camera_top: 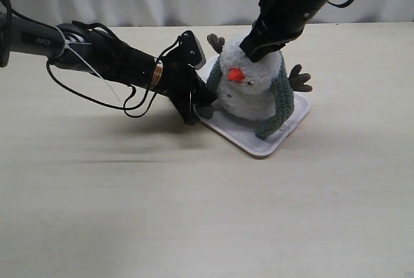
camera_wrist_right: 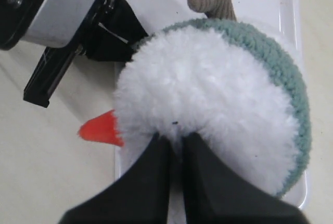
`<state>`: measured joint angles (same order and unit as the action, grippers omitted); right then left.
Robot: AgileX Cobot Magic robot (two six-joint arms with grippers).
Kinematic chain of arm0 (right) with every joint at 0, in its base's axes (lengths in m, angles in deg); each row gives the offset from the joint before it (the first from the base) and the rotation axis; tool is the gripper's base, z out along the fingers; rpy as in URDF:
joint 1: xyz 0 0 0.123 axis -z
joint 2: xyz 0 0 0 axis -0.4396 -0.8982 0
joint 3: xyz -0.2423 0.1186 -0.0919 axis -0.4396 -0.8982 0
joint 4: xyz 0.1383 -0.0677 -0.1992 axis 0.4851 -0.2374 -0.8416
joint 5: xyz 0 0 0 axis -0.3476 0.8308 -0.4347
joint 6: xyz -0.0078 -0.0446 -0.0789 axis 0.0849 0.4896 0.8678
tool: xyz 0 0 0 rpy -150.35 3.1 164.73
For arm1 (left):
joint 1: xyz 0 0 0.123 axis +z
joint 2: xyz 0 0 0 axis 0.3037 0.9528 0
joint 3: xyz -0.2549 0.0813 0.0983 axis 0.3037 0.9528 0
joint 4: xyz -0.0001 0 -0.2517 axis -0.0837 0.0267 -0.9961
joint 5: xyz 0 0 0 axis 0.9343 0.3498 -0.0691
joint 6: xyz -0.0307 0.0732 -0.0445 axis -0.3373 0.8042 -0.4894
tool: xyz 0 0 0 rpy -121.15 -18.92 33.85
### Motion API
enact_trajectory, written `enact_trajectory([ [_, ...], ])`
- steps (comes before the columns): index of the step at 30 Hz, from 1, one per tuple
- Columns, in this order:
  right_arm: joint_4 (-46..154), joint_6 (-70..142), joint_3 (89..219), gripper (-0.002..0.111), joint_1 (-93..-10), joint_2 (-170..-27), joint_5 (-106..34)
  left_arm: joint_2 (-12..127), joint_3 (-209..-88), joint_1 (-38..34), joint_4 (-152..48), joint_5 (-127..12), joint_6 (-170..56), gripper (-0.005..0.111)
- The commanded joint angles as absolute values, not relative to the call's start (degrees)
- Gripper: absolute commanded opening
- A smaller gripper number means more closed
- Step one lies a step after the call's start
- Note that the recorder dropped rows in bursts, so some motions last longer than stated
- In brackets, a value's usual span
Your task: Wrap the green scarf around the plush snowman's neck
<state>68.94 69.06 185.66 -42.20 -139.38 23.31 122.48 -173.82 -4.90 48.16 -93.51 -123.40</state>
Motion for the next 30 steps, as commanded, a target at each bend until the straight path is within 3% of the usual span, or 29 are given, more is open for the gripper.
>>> enact_trajectory([
  [1, 67.48, 68.80, 185.11, 0.004, -42.21, -139.79, 23.32, 121.12, -173.78, -4.94, 48.05, -97.60, -123.89, 0.016],
  [8, 67.48, 68.35, 185.61, 0.006, -42.21, -139.79, 22.97, 119.35, -173.78, -4.34, 48.05, -99.98, -126.79, 0.052],
  [11, 67.04, 65.42, 186.98, 0.021, -42.21, -139.79, 22.85, 118.17, -173.67, -1.85, 48.05, -100.50, -131.11, 0.065],
  [12, 66.67, 64.16, 187.92, 0.032, -42.21, -139.79, 22.85, 117.61, -173.67, 0.07, 48.05, -101.70, -134.78, 0.066],
  [14, 66.67, 63.52, 189.56, 0.045, -42.21, -139.79, 23.34, 117.38, -173.67, 2.56, 48.05, -107.46, -135.54, 0.066],
  [16, 66.67, 62.08, 190.84, 0.048, -42.21, -139.79, 23.56, 117.38, -173.67, 3.64, 48.05, -111.03, -135.43, 0.066],
  [27, 67.90, 56.26, 197.21, 0.050, -42.21, -132.66, 32.36, 117.38, -173.67, 4.31, 48.05, -113.53, -133.66, 0.066],
  [30, 67.79, 49.01, 193.01, 0.043, -42.21, -129.79, 33.61, 117.48, -173.67, 3.61, 48.05, -113.53, -132.08, 0.066],
])
